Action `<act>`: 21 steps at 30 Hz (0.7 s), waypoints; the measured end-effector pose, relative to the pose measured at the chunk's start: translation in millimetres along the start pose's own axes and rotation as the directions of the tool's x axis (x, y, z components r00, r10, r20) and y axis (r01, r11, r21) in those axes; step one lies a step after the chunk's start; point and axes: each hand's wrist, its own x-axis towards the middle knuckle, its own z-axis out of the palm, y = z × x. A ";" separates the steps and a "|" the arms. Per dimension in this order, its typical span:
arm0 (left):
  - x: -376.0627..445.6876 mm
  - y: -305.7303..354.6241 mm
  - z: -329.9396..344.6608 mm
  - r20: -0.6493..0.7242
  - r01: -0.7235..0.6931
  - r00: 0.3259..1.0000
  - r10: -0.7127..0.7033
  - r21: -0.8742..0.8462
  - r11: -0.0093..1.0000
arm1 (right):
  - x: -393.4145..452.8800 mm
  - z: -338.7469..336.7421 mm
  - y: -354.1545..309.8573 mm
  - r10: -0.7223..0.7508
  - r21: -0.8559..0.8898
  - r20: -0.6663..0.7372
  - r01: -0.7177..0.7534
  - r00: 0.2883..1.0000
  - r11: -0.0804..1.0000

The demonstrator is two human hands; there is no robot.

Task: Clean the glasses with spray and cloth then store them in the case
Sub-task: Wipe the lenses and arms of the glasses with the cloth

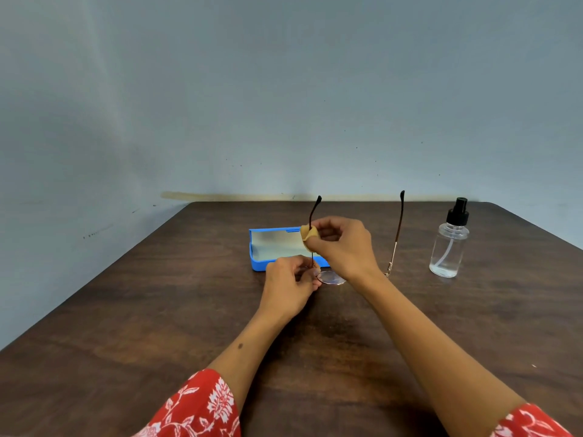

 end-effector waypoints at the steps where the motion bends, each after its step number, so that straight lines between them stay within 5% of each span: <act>1: -0.1 0.2 0.1 -0.002 0.002 1.000 -0.002 -0.003 1.000 | -0.6 -0.1 0.4 0.006 -0.009 0.008 -0.006 1.000 1.000; 7: -0.6 -0.7 0.5 0.005 -0.004 1.000 0.004 0.009 1.000 | 2.9 -2.5 -6.4 -0.008 0.099 -0.061 0.014 0.998 0.995; 21: 0.8 -0.8 1.1 -0.002 -0.004 1.000 0.004 0.020 1.000 | -5.2 1.7 -0.5 0.020 0.055 -0.041 -0.018 0.999 0.998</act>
